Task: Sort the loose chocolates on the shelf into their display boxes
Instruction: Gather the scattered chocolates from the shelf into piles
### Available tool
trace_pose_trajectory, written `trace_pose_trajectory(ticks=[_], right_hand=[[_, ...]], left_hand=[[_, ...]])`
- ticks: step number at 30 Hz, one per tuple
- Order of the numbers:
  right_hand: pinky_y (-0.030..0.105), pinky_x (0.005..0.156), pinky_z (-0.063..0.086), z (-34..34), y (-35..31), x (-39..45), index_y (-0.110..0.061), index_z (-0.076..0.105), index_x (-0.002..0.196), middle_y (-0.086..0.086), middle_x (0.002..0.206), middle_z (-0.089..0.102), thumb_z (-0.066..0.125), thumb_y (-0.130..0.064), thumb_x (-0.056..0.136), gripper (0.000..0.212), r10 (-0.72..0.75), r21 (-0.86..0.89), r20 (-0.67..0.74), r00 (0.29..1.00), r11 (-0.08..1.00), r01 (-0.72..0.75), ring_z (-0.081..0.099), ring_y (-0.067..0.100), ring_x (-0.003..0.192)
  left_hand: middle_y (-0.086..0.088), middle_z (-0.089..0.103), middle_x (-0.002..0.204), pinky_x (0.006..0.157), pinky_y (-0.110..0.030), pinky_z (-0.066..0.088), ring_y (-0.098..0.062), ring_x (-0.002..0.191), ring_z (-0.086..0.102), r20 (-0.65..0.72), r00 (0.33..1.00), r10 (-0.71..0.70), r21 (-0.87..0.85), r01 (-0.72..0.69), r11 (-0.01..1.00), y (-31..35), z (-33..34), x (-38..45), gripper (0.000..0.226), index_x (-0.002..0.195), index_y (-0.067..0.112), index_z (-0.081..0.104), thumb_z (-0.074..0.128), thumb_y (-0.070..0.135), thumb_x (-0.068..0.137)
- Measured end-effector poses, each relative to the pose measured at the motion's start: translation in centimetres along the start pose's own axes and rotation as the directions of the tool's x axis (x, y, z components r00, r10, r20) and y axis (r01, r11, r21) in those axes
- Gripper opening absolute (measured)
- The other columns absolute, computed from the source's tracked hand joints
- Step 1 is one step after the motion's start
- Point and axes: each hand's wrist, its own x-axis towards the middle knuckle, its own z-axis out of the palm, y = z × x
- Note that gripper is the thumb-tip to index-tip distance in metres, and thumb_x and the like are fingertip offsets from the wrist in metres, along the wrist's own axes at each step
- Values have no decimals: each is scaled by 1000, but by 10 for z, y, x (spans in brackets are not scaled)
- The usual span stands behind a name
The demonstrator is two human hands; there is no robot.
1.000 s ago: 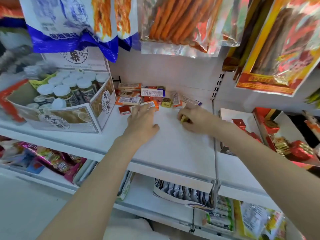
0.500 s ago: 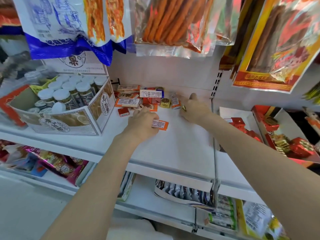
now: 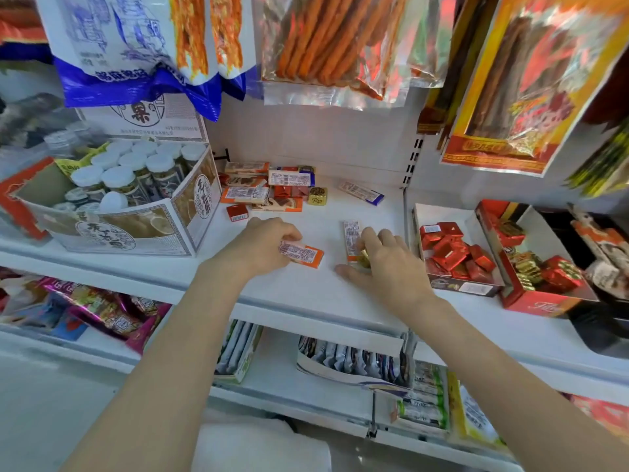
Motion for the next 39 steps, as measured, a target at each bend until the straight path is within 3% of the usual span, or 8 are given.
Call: trace_pose_trajectory(ticks=[6, 14, 21, 26, 30, 33, 37, 39], right_hand=[[34, 69, 40, -6, -16, 7, -6, 47, 105, 14, 107, 58, 56, -47, 81, 48, 270, 31, -11, 963, 963, -269, 58, 36, 100], [30, 62, 36, -22, -15, -13, -9, 59, 103, 9, 94, 57, 47, -29, 88, 27, -32, -220, -24, 999, 975, 25, 60, 32, 86], [28, 57, 35, -44, 5, -32, -4, 63, 90, 12, 87, 59, 52, -23, 85, 22, 67, 75, -277, 958, 996, -48, 50, 29, 68], [35, 54, 45, -93, 73, -57, -5, 63, 73, 11, 67, 61, 53, -42, 84, 40, 214, 177, -452, 866, 973, -148, 54, 30, 62], [33, 61, 44, -111, 149, -89, -5, 71, 85, 18, 75, 67, 60, -29, 82, 27, 435, 310, -461, 773, 896, -319, 60, 32, 73], [27, 62, 35, -121, 189, -100, -5, 71, 86, 17, 76, 64, 61, -25, 82, 23, 610, 452, -426, 669, 783, -427, 57, 29, 74], [24, 48, 33, -127, 222, -91, -8, 62, 69, 8, 60, 52, 61, -25, 83, 23, 708, 492, -275, 650, 685, -538, 48, 21, 56], [29, 52, 42, -128, 232, -81, -4, 60, 64, 11, 60, 54, 63, -27, 82, 30, 720, 444, -228, 655, 676, -589, 49, 25, 59]], left_hand=[[-6, 51, 118, 99, -40, 35, -32, 118, 39, -130, 988, -86, -1, 86, 996, 5, 6, -21, 34, 118, 19, 57, 60, 15, 85], [-18, 68, 98, 82, -40, 51, -31, 79, 66, -264, 942, -208, -258, 139, 956, 22, 8, -30, 18, 102, 4, 62, 51, 14, 90], [-10, 62, 93, 85, -45, 53, -26, 78, 65, -253, 934, -251, -588, 58, 807, 56, 12, -36, 22, 109, 1, 59, 53, 4, 88], [-5, 61, 94, 80, -37, 54, -16, 68, 64, -288, 953, -93, -603, -105, 791, 106, 17, -29, 23, 110, 5, 59, 53, 6, 88], [-5, 64, 99, 81, -38, 55, -19, 78, 66, -278, 958, 75, -557, -224, 799, 155, 32, -17, 26, 112, 7, 60, 55, 6, 87], [-2, 64, 103, 70, -20, 54, -9, 72, 65, -266, 948, 176, -527, -296, 796, 193, 44, -8, 30, 118, 11, 58, 54, 8, 88], [-7, 65, 109, 79, -36, 56, -17, 84, 67, -236, 946, 223, -534, -318, 783, 230, 60, 2, 29, 118, 10, 58, 54, 11, 89], [-5, 65, 107, 75, -33, 57, -15, 80, 67, -235, 943, 235, -541, -328, 774, 243, 66, 8, 28, 116, 10, 58, 54, 11, 89]])
